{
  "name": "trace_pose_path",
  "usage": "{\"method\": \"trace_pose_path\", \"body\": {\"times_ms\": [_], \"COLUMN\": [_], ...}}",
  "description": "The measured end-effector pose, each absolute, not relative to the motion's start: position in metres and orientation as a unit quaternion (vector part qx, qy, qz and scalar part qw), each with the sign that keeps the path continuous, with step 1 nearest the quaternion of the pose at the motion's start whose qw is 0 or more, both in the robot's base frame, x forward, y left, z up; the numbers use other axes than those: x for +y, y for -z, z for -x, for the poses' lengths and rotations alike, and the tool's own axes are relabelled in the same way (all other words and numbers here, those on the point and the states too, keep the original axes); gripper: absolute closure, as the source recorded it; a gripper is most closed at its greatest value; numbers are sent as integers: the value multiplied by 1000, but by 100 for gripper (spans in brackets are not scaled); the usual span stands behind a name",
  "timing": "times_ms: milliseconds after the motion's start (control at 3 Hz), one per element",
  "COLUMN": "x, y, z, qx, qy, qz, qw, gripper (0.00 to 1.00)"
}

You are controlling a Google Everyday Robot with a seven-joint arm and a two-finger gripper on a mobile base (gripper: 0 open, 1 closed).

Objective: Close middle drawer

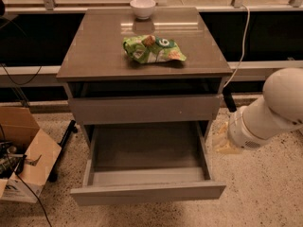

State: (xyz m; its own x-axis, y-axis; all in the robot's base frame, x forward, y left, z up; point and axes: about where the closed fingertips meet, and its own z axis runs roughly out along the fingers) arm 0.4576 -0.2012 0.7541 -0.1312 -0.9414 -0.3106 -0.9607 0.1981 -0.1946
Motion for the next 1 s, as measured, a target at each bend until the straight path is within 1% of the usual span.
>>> {"method": "trace_pose_path", "body": {"times_ms": [333,667,1000], "x": [-201,-205,-211], "y": [-745,-729,-686], "z": [-459,-448,-438], "qx": [751,755,764], "qy": [-28,-32,-48], "qz": [633,631,622], "qw": [186,173,165], "gripper": [100,100,100]}}
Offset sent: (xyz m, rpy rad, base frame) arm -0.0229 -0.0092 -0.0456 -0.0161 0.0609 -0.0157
